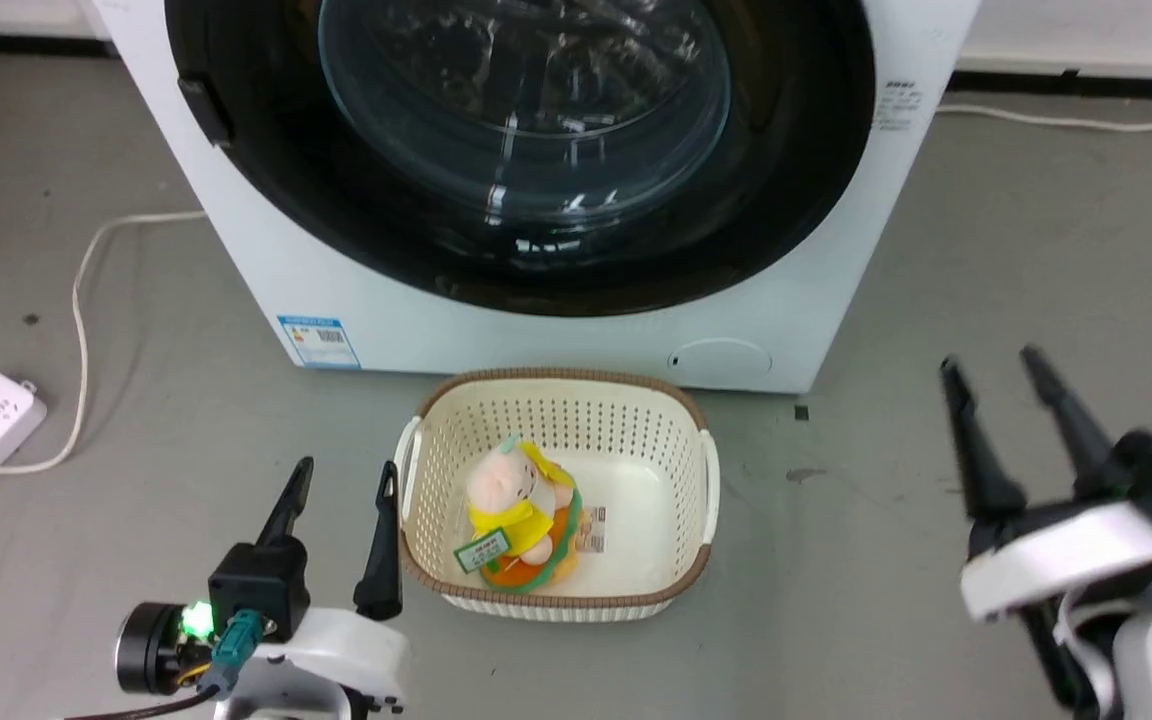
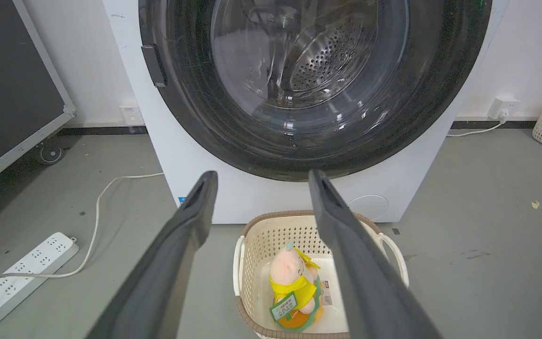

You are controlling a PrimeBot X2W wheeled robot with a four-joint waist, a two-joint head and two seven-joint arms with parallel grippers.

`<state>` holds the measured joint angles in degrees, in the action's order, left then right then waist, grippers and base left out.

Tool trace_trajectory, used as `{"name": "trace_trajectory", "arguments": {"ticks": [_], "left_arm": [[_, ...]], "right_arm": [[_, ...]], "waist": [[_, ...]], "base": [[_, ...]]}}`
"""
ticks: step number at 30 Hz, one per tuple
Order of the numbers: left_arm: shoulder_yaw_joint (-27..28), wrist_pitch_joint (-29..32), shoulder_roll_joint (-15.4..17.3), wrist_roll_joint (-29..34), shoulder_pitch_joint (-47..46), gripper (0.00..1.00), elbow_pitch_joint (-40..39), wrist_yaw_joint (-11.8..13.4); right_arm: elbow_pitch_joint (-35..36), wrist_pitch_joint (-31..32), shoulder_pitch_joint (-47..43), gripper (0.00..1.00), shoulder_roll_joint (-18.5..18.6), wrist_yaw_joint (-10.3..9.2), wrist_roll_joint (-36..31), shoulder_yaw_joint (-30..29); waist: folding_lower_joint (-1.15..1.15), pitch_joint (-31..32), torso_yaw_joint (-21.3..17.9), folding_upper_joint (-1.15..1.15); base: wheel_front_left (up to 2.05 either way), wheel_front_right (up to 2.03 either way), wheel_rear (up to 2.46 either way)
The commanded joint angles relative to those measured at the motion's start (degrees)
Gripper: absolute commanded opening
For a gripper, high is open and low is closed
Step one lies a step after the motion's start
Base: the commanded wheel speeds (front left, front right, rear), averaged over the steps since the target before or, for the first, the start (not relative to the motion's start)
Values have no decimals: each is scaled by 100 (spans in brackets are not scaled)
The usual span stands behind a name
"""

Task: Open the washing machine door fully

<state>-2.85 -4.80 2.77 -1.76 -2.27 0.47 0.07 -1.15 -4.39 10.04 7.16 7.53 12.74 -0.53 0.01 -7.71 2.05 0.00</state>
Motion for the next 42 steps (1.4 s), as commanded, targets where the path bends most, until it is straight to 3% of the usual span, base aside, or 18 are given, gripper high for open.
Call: {"name": "trace_trajectory", "arguments": {"ticks": [1,6,7,9,10,20,30,42], "left_arm": [[-16,-67,4,-28,-113,100,-22,35],[-56,-126,4,-63,-238,100,-33,56],[-63,-138,4,-71,-259,100,-38,61],[-80,-162,4,-80,-293,100,-46,68],[-88,-174,4,-82,-309,100,-49,70],[-188,-294,5,-135,-492,100,-73,96],[-306,-425,6,-210,-644,100,-88,147],[-482,-569,7,-334,-797,100,-74,195]], "right_arm": [[-16,-22,188,100,57,-2,133,-33],[-134,75,617,100,99,-2,581,-132],[-162,102,707,81,106,-2,668,-141],[-221,163,883,11,103,-2,873,-180],[-251,193,974,0,101,-2,976,-207],[-903,584,2004,0,19,-2,1878,-607],[-2154,1161,3440,0,15,-3,2738,-1337],[-3929,1867,5120,0,294,-3,3168,-1879]], "waist": [[-1,-79,30,0],[-1,-280,88,0],[-1,-317,99,0],[-1,-385,123,0],[-1,-420,135,0],[-1,-776,291,0],[-1,-1106,490,0],[-1,-1426,709,0]], "base": [[0,0,0],[0,0,0],[0,0,0],[0,0,0],[0,0,0],[0,0,0],[0,0,0],[0,0,0]]}}
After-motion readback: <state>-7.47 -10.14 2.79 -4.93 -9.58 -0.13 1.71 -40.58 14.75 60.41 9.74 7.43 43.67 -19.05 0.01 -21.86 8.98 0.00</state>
